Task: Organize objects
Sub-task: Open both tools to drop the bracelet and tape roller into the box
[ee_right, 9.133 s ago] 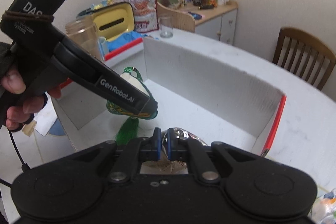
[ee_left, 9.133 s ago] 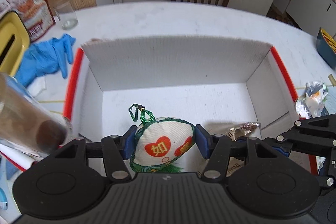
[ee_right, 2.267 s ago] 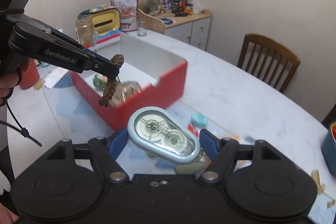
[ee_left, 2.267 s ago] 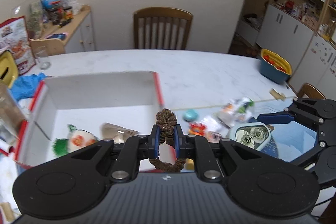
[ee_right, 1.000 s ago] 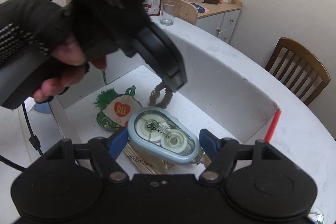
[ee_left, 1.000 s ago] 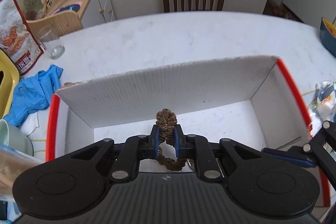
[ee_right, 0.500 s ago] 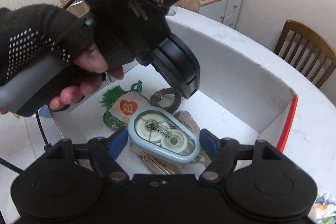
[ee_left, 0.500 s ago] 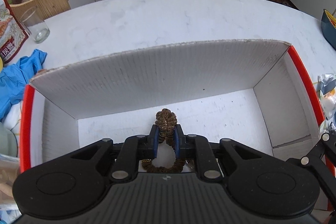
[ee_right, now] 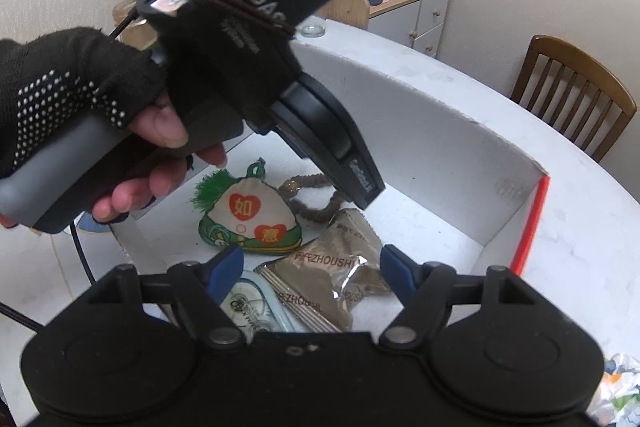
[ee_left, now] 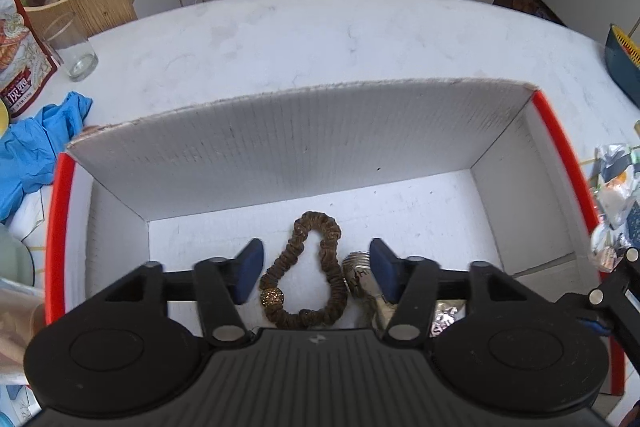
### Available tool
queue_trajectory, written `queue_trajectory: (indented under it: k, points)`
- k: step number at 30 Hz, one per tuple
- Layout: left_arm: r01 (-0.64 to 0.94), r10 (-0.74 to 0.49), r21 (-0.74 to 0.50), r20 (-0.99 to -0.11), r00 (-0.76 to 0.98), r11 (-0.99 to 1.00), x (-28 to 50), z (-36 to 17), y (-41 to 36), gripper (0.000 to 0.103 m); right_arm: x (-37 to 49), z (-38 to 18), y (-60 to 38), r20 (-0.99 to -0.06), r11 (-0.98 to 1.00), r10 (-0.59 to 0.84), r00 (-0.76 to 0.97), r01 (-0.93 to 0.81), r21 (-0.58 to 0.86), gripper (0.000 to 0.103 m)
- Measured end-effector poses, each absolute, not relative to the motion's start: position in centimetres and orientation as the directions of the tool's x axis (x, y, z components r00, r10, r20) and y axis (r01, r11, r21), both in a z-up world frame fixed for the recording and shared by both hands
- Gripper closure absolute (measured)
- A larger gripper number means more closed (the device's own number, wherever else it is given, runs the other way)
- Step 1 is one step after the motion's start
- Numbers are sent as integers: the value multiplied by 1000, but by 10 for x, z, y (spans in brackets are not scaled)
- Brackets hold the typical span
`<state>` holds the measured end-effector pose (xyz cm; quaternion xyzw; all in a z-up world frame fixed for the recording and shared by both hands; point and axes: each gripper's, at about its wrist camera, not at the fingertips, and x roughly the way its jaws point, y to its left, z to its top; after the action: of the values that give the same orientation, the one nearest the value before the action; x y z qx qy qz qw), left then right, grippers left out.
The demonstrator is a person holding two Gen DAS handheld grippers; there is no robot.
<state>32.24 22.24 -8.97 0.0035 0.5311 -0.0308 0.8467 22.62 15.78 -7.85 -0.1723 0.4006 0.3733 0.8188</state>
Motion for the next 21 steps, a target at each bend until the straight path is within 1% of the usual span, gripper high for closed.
queue_trajectory:
  k: [4,8,11,12,14,16,18,20,21]
  points:
    - [61,-54,-30,-888,456,998,314,-79,219,42,222,-69,147,-766,684,491,414,-729,45,26]
    - [60,-57,-31,-874,483,998,302,-68,216,34,213,-56,132,-748,690,501,436,-722,42,24]
    - [59,-44,-16,-860,508,998,292,-59,212,34,206,-46,121,-731,700,509,454,-713,44,22]
    - [59,-43,-14,-855,517,998,289,-56,211,34,207,-43,116,-725,705,512,460,-707,49,21]
    - [60,-46,-16,-847,530,998,282,-49,208,29,203,-35,108,-712,716,518,474,-696,57,19]
    - [65,-41,-7,-834,550,998,273,-42,204,28,201,-29,101,-701,721,528,479,-689,73,18]
    - [69,-31,11,-820,571,998,264,-35,199,27,199,-24,93,-689,729,538,486,-678,91,13]
    - [70,-29,14,-811,585,997,255,-29,195,22,197,-19,87,-680,731,549,486,-674,109,11]
    - [70,-32,12,-805,592,997,251,-26,194,22,195,-17,83,-674,733,552,490,-671,112,9]
